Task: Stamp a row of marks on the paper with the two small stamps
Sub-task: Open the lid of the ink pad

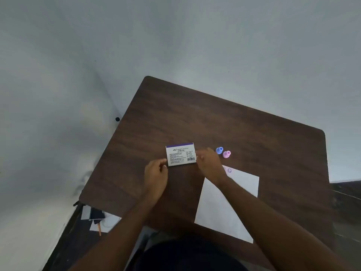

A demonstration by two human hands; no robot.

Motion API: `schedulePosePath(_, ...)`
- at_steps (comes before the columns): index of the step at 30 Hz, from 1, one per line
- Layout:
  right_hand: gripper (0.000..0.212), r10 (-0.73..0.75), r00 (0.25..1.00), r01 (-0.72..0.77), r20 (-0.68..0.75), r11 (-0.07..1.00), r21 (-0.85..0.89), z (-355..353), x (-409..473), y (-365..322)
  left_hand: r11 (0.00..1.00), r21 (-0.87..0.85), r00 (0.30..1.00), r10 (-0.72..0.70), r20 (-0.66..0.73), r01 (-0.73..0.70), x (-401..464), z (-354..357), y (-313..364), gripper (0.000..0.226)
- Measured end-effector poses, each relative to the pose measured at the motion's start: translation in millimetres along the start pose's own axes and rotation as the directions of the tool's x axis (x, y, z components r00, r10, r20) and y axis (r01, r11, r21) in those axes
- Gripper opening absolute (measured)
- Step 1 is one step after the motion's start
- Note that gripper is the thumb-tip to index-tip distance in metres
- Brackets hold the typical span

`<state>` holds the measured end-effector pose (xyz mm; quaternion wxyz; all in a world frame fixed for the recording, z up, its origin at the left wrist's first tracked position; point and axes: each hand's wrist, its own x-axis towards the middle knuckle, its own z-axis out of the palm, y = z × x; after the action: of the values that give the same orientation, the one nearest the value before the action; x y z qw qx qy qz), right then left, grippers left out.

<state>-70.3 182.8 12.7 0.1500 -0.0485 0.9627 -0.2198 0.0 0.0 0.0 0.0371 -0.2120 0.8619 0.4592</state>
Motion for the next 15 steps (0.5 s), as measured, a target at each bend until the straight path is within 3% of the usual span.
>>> schedulePosePath(2,0.028,-0.017,1.000,0.016,0.014,1.000,0.014,1.0,1.1,1.6,0.997,0.057,0.999,-0.048,-0.006,0.048,3.3,-0.4,-5.2,0.029)
schedulePosePath(4,0.026,0.066,0.995,-0.066,0.070,0.998,-0.003,-0.9,-2.3,-0.5,0.993,0.052,0.994,-0.105,0.011,0.104,3.2,-0.1,-7.8,0.032)
schedulePosePath(15,0.026,0.198,0.975,-0.210,0.100,0.968,0.136,0.7,1.6,-2.2,0.992,-0.038,0.984,-0.116,0.133,0.122,11.5,11.6,2.9,0.040)
